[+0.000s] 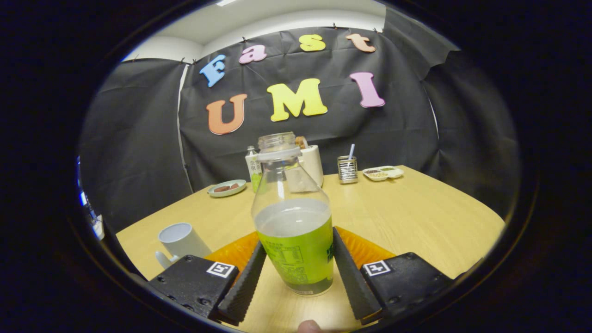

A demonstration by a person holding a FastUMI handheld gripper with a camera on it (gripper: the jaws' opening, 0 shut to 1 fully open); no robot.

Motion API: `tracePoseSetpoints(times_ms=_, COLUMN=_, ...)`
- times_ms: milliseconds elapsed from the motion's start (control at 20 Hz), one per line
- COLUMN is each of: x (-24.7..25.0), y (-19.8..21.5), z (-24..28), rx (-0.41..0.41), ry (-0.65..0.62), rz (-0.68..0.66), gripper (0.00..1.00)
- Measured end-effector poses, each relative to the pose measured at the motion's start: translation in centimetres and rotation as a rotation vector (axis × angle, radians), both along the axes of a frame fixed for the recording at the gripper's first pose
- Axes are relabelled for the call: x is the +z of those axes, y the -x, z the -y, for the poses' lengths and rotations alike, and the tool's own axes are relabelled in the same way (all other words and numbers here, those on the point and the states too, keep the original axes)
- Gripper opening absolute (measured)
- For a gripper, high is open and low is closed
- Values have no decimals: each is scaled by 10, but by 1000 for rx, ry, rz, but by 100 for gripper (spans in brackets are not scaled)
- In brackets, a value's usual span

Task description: Take the bottle from table, then pour the juice into the cup, finally place the bottle on the coaster

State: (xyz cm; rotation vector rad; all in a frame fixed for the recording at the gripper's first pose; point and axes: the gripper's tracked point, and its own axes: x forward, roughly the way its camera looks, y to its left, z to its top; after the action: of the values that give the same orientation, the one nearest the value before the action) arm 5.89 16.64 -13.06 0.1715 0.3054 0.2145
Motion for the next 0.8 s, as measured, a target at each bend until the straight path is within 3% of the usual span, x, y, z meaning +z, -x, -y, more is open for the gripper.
tracePoseSetpoints(times_ms=350, x=29, y=-3, z=-15, rx=59, ry=163, rz=63, gripper=79)
tracePoseSetpoints(times_ms=800, x=44, y=-14, z=-37, rx=86, ry=530, rz=131, gripper=78)
